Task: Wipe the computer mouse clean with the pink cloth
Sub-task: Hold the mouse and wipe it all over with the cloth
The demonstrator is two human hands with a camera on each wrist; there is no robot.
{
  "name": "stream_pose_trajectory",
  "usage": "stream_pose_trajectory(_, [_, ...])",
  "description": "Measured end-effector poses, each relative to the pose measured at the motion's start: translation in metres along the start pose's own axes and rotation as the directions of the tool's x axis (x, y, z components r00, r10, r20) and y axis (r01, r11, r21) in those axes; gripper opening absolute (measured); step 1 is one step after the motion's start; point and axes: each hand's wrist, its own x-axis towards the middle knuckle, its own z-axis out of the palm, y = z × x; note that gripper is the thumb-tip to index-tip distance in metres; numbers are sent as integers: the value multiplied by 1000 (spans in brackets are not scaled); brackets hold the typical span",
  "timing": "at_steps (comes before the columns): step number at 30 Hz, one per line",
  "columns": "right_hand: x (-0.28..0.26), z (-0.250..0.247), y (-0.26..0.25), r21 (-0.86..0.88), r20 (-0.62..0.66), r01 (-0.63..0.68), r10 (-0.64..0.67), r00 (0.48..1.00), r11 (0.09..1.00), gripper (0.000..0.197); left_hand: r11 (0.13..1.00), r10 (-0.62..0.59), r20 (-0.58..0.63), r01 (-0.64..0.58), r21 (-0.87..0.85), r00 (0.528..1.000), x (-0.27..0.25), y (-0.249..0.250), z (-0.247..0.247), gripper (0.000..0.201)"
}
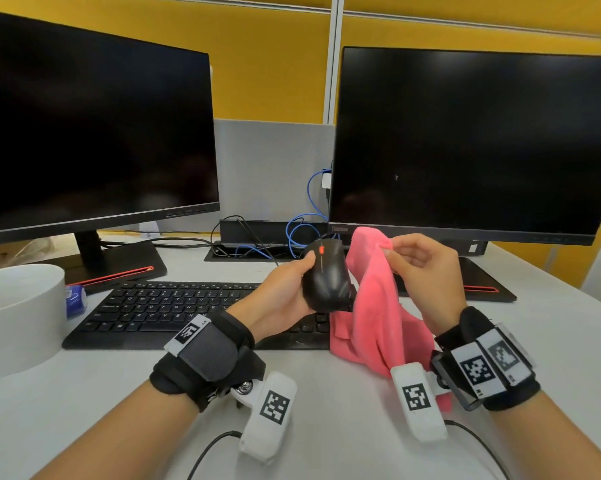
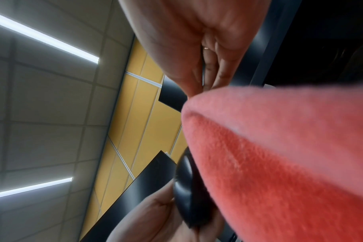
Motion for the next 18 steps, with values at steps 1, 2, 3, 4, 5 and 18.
stream_pose_trajectory(1, [-1,1,-1,16,26,-15,15,1000,1000,7,1000,9,-22,-9,-18,1000,1,0,-1,37])
stream_pose_trajectory(2, [-2,3,-1,31,61,-25,23,998,999,8,999,14,-41,-15,-38,999,2,0,-2,38])
stream_pose_trajectory(3, [-3,5,-1,46,95,-32,28,995,998,9,998,14,-58,-17,-59,998,3,0,-3,39])
stream_pose_trajectory(4, [-4,7,-1,58,121,-40,33,992,998,10,997,11,-63,-16,-81,998,4,1,-4,39])
stream_pose_trajectory(5, [-5,9,0,66,140,-51,41,989,997,10,996,12,-61,-17,-93,998,3,2,-4,39])
stream_pose_trajectory(18, [-9,10,-1,42,349,-181,155,924,983,26,990,65,182,-41,-133,981,-3,5,0,40])
